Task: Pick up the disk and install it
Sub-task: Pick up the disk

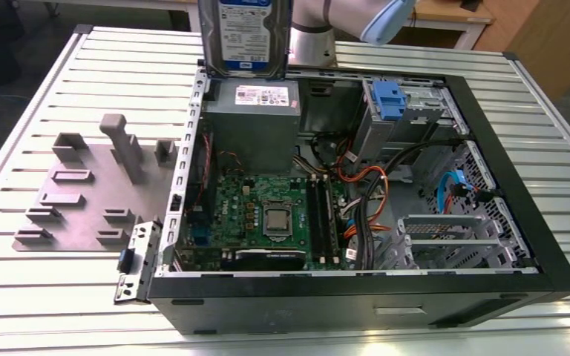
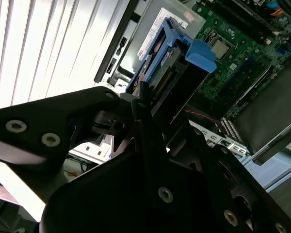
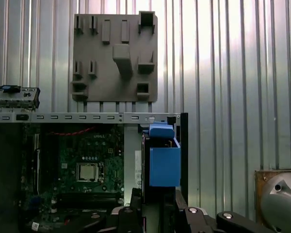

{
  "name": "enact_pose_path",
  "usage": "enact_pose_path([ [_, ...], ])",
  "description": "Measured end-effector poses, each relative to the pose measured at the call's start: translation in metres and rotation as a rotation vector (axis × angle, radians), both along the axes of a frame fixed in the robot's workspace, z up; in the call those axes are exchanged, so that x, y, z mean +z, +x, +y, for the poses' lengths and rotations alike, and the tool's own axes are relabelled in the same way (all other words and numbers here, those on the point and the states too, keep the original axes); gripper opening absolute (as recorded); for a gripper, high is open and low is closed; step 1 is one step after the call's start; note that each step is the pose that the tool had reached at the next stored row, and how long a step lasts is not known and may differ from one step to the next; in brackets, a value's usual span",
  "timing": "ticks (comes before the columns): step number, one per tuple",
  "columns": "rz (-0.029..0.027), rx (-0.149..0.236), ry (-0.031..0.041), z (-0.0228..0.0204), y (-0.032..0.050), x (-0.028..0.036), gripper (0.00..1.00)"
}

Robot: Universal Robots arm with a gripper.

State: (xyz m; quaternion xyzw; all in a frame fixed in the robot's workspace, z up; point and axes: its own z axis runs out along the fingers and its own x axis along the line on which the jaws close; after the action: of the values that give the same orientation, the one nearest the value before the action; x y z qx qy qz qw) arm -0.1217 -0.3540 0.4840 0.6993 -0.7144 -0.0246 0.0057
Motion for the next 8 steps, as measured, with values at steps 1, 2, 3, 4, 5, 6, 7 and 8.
enact_pose_path([
  [1,0.0000,0.000,0.0000,0.0000,0.0047,0.0000,0.35],
  [2,0.0000,0.000,0.0000,0.0000,0.0089,-0.0001,0.35],
  [3,0.0000,0.000,0.0000,0.0000,0.0129,-0.0002,0.35],
  [4,0.0000,0.000,0.0000,0.0000,0.0168,-0.0002,0.35],
  [5,0.0000,0.000,0.0000,0.0000,0.0204,-0.0003,0.35],
  [6,0.0000,0.000,0.0001,0.0000,0.0239,-0.0003,0.35],
  [7,-0.0001,0.000,0.0001,0.0000,0.0275,-0.0004,0.35],
  [8,0.0000,0.000,0.0001,0.0000,0.0313,-0.0004,0.35],
])
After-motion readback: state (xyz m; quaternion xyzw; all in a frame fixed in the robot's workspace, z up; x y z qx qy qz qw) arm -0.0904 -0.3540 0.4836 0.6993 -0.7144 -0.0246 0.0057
